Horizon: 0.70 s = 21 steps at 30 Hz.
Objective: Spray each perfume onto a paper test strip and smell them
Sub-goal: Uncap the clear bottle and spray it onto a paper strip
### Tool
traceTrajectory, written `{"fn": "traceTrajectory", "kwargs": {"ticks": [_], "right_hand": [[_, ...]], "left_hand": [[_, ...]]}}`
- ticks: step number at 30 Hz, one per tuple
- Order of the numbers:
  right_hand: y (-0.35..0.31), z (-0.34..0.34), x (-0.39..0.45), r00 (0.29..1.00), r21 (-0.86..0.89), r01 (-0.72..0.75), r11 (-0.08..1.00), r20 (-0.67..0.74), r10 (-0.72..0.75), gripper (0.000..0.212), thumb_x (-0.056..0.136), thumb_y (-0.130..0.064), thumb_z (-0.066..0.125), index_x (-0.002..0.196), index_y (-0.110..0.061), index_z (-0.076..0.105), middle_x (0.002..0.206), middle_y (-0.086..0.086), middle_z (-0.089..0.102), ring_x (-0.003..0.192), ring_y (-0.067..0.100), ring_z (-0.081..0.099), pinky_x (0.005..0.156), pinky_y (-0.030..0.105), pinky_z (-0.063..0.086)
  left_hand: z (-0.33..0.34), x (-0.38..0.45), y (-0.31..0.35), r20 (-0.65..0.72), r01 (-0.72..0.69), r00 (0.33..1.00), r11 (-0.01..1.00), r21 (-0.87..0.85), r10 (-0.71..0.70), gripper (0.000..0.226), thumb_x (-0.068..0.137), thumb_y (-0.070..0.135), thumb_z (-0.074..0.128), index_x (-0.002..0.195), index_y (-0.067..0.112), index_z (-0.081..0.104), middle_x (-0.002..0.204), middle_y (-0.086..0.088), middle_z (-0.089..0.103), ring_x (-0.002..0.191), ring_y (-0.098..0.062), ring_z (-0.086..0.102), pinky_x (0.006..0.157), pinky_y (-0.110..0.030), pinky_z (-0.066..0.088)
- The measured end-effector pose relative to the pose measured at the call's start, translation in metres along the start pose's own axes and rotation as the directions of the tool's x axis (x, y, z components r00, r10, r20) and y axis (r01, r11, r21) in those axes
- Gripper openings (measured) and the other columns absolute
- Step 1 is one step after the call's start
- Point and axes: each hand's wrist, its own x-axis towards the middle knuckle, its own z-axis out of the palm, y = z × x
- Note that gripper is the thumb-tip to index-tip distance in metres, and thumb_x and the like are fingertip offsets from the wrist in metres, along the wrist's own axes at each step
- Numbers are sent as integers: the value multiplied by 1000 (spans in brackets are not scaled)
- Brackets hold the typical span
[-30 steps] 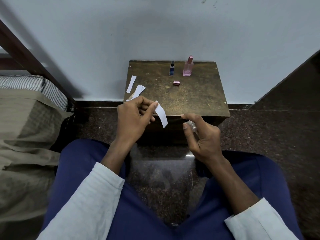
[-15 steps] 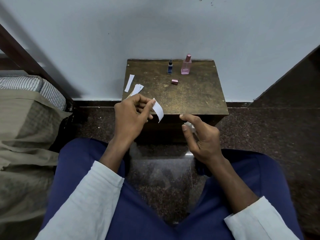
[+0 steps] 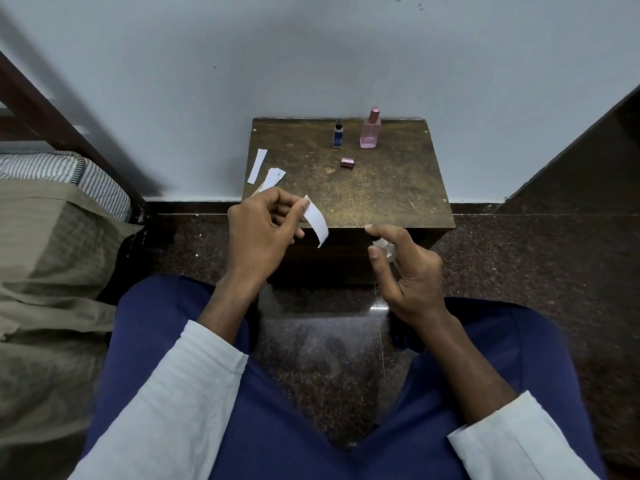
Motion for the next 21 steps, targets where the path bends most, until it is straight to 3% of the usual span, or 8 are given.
{"fn": "traceTrajectory", "kwargs": {"ticks": [2,6,9,12,16,21], "right_hand": [[1,1,0,1000,-3,1,1000,15,-1,28,99,-5,64,125,5,66,92,-34,46,75,-24,52,70,-2,36],[1,3,-1,996,18,-69,997,63,68,44,97,-20,74,136,-8,58,78,-27,48,63,-8,53,64,3,39],[4,6,0,977,59,-205,977,66,201,54,92,-11,79,137,-9,49,67,-17,50,55,3,54,57,7,37],[8,8,4,951,145,-310,940,69,303,43,95,-5,73,126,-8,43,70,-10,60,54,5,60,54,12,42],[12,11,7,929,222,-369,903,122,350,32,101,-12,67,117,-12,39,78,4,70,54,17,70,50,38,57],[17,19,11,941,192,-338,921,101,324,28,104,-21,64,122,-7,46,91,0,72,75,13,74,66,34,60]], "left_hand": [[0,0,0,2,-4,1000,1000,-6,4,17,100,31,78,102,14,79,83,7,78,63,-6,76,58,-23,63],[1,0,-1,9,-6,1000,1000,8,6,17,100,31,77,102,14,80,82,9,77,63,-6,76,58,-21,61],[1,0,-2,21,-6,1000,1000,14,6,15,100,30,78,101,15,80,81,10,77,63,-6,76,58,-20,60],[2,1,-4,39,2,999,1000,9,-2,14,100,30,77,100,16,80,82,11,77,62,-6,76,58,-20,60],[3,4,-9,107,2,994,1000,16,-4,14,101,31,76,100,17,78,85,11,77,68,-7,77,61,-25,64],[7,10,-16,188,45,982,998,-41,-37,15,104,27,71,103,12,73,89,4,79,77,-9,80,66,-30,67]]}}
